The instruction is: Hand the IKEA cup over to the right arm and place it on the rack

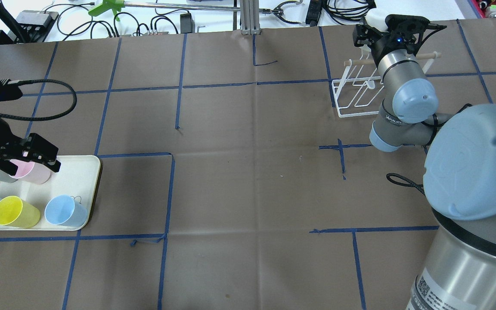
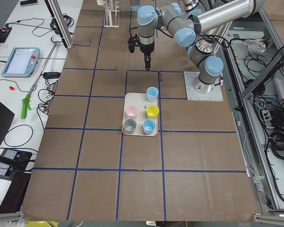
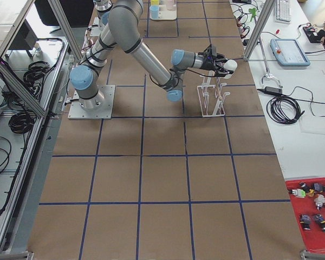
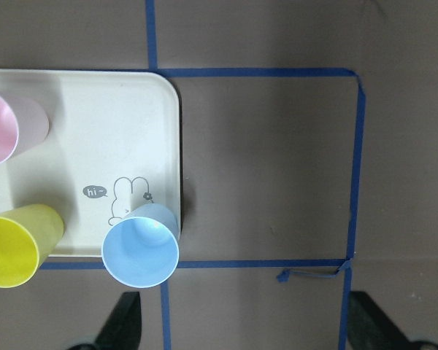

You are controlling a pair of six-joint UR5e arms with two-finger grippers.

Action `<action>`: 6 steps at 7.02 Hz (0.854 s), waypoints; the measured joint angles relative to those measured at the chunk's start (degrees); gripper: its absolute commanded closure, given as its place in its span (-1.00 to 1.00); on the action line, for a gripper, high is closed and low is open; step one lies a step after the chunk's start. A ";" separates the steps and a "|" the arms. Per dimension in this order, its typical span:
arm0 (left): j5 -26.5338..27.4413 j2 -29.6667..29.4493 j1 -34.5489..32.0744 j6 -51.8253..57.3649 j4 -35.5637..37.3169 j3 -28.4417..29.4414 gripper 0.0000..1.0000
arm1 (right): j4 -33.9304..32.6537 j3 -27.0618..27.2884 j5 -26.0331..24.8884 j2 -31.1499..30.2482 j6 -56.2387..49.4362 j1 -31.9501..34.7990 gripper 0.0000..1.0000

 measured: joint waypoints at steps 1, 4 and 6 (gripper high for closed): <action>-0.01 1.78 2.49 1.08 0.05 -2.63 -0.98 | 0.00 0.03 0.05 0.10 0.00 0.05 0.37; -0.07 3.04 4.20 1.52 2.81 -8.22 -0.97 | 0.02 0.11 0.22 0.82 0.00 0.17 0.37; 0.00 1.34 4.26 1.57 12.92 -14.76 -0.97 | 0.08 0.76 0.35 0.89 0.00 0.26 0.18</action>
